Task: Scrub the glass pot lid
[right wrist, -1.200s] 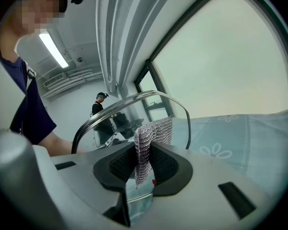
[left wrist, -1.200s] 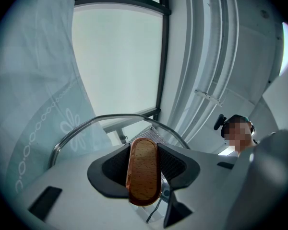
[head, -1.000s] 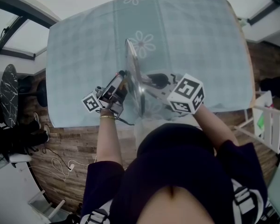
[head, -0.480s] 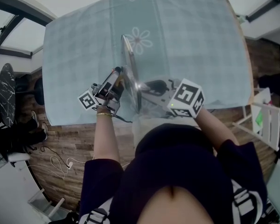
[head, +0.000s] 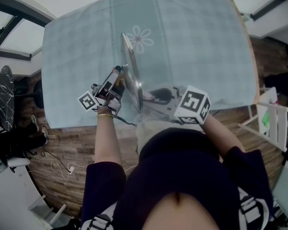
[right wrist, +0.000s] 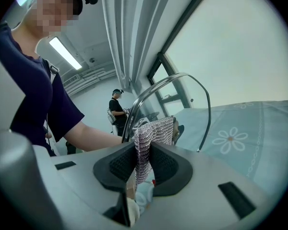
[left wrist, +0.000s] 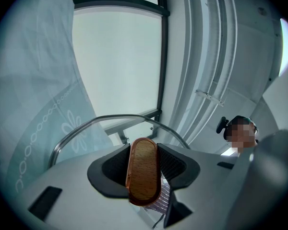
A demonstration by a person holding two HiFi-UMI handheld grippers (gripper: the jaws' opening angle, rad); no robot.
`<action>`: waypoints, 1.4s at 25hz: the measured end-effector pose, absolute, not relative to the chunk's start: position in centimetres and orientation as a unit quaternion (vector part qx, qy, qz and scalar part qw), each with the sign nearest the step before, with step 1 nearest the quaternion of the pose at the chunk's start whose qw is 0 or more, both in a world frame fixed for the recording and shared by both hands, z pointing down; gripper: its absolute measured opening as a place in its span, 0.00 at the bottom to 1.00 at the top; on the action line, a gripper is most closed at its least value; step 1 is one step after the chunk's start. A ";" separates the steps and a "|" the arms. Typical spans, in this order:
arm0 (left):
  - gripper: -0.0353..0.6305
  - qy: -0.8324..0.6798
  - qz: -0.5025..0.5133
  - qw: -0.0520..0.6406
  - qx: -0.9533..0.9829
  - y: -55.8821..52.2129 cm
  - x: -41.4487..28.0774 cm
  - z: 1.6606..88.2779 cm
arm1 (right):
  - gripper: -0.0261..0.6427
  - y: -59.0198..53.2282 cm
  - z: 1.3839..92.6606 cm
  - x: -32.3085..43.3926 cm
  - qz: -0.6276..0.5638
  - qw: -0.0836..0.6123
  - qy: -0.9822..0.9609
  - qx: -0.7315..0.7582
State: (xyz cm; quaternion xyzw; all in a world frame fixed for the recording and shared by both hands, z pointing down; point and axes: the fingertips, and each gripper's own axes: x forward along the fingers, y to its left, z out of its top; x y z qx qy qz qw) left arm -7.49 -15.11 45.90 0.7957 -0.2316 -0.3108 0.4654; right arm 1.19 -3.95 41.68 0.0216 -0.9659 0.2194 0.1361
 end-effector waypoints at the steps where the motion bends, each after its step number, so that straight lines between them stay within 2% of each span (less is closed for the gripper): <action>1: 0.30 -0.232 -0.311 0.465 0.796 -15.1 -7.5 45.9 | 0.16 -3.8 41.7 1.3 0.220 0.135 -0.966 0.020; 25: 0.30 -0.234 -0.317 0.463 0.794 -15.1 -7.4 45.7 | 0.16 -0.1 43.7 2.9 0.224 0.167 -0.960 -0.015; 35: 0.30 -0.232 -0.315 0.461 0.797 -15.1 -7.4 45.7 | 0.16 -2.0 44.7 4.3 0.219 0.180 -0.959 0.022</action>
